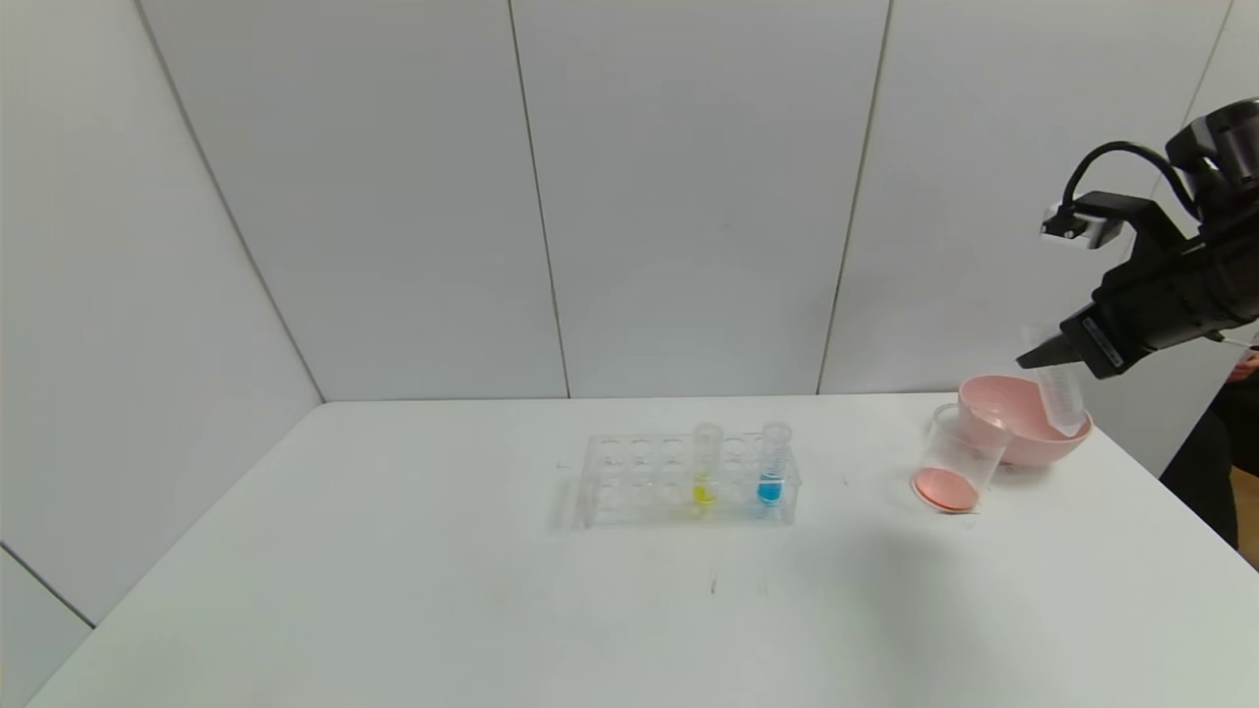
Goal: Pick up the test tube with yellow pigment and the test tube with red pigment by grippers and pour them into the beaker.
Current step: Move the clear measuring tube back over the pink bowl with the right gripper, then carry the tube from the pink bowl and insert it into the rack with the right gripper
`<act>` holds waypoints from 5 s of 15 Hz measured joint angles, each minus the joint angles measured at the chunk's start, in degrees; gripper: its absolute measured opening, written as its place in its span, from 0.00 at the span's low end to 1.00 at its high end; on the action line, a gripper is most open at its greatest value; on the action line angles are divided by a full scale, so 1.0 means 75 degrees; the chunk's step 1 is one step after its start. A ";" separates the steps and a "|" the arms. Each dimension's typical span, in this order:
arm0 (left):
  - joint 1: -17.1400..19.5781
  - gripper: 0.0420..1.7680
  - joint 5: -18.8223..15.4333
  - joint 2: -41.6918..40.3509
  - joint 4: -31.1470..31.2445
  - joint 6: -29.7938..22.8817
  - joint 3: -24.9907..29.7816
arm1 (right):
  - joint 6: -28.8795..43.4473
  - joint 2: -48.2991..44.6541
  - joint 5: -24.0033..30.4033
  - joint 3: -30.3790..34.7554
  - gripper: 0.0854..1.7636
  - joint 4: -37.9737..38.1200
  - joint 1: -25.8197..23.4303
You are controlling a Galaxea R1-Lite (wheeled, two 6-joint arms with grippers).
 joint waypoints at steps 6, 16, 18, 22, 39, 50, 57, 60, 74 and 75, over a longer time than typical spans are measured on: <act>0.0000 0.97 0.0003 0.0000 0.0000 0.0000 0.0000 | 0.1390 -0.0912 -0.0397 0.3235 0.24 -0.4454 -0.0432; 0.0000 0.97 0.0003 0.0000 0.0000 0.0003 0.0000 | 0.2909 -0.0158 -0.0580 0.4745 0.24 -0.8353 -0.0974; 0.0000 0.97 0.0003 0.0000 0.0000 0.0000 0.0000 | 0.2939 0.0192 -0.0561 0.4785 0.24 -0.8878 -0.1152; 0.0000 0.97 0.0000 0.0000 0.0000 0.0000 0.0000 | 0.2963 0.0886 -0.0569 0.4985 0.24 -1.0087 -0.1367; 0.0000 0.97 0.0000 0.0000 0.0000 0.0003 0.0000 | 0.3470 0.1720 -0.0492 0.5011 0.58 -1.0794 -0.1461; 0.0000 0.97 0.0003 0.0000 0.0000 0.0000 0.0000 | 0.3030 0.0728 -0.1152 0.5239 0.87 -0.9905 -0.0904; 0.0000 0.97 0.0000 0.0000 0.0000 -0.0003 0.0000 | 0.3690 -0.1577 -0.2724 0.6757 0.93 -0.9551 0.1084; 0.0000 0.97 0.0003 0.0000 0.0000 0.0000 0.0000 | 0.4016 -0.2319 -0.4130 0.7448 0.94 -0.9510 0.2315; 0.0000 0.97 0.0003 0.0000 -0.0003 0.0000 0.0000 | 0.6144 -0.2245 -0.6776 0.9127 0.96 -0.9744 0.5843; 0.0000 0.97 0.0000 0.0000 -0.0003 0.0000 0.0000 | 0.6185 -0.2105 -0.6903 0.9086 0.96 -0.9765 0.5954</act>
